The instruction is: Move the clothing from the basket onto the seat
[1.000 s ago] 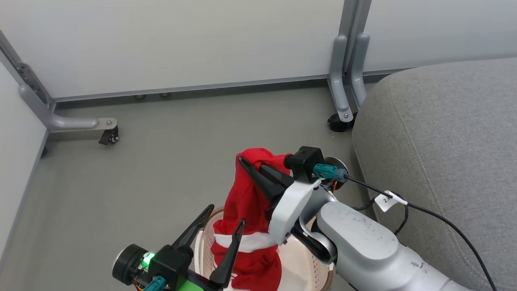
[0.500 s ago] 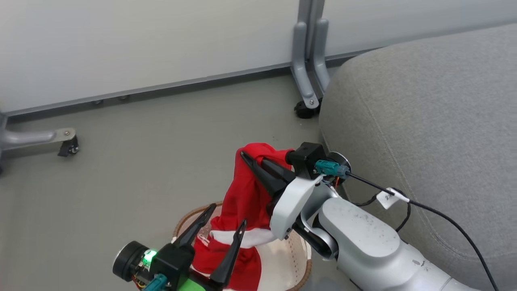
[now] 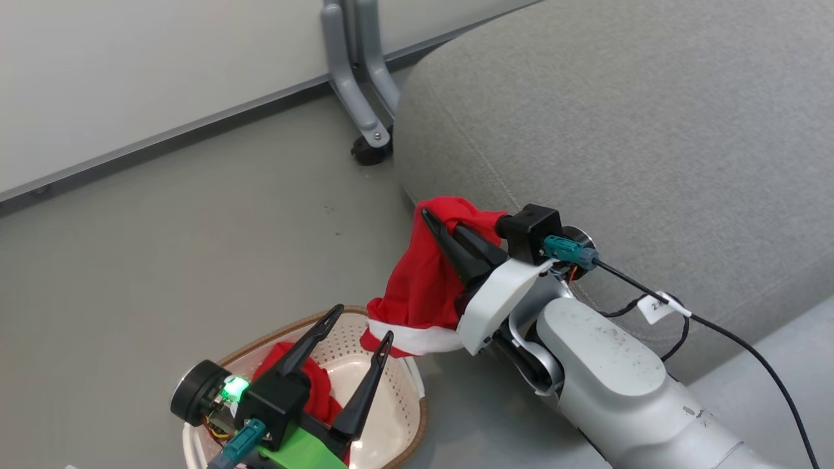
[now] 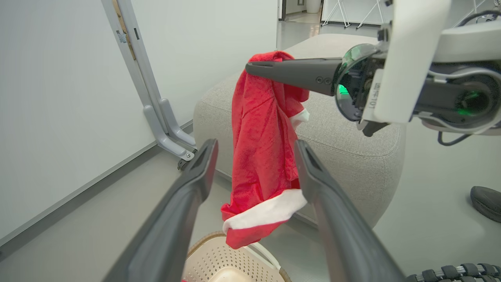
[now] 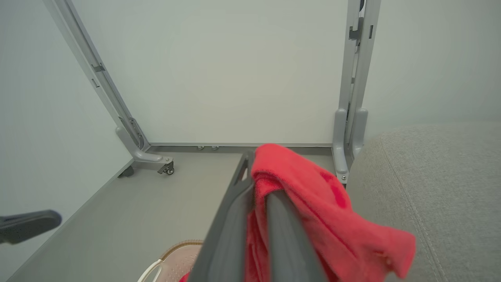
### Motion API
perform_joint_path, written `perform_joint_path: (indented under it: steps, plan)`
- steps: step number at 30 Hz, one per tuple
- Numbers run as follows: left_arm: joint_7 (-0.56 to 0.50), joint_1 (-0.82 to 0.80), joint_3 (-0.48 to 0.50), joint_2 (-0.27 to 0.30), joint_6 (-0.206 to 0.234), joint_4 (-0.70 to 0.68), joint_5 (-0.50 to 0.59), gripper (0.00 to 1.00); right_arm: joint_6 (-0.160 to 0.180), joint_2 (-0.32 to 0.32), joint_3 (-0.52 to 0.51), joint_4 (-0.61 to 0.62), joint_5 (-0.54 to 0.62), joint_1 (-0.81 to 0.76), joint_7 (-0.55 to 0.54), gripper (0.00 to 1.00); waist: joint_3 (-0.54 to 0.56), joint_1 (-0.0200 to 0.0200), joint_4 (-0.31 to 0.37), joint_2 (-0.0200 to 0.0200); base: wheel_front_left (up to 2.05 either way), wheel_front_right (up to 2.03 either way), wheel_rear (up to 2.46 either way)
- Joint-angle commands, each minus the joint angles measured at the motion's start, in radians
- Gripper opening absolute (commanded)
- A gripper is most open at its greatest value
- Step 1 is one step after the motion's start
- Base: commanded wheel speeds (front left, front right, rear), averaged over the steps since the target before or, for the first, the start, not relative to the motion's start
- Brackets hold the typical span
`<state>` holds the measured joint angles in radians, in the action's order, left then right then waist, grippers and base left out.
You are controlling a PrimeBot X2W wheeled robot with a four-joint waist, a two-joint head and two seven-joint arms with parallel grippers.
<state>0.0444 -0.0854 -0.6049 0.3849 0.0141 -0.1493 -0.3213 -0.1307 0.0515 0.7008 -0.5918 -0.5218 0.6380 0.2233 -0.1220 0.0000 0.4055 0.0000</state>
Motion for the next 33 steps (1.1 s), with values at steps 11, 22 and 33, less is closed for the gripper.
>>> perform_joint_path:
  steps: [11, 22, 33]
  plan:
    - [-0.042, -0.081, -0.016, 0.016, -0.030, -0.021, 0.006, 1.00, 0.000, -0.001, -0.223, -0.026, 0.095, -0.036, 0.033, 0.00, -0.149, 0.0000, 0.160, 0.0000, 0.00, 0.00, 0.00]
    - [-0.065, -0.170, -0.005, 0.033, -0.036, -0.067, 0.038, 1.00, 0.000, 0.047, -0.510, 0.012, 0.151, 0.090, 0.042, 0.00, -0.297, 0.0000, 0.110, 0.0000, 0.00, 0.00, 0.00]
    - [-0.061, -0.309, -0.013, 0.035, -0.078, -0.077, 0.075, 1.00, 0.000, 0.196, -0.768, 0.013, 0.208, 0.310, 0.042, 0.00, -0.463, 0.0000, -0.026, 0.0000, 0.00, 0.00, 0.00]
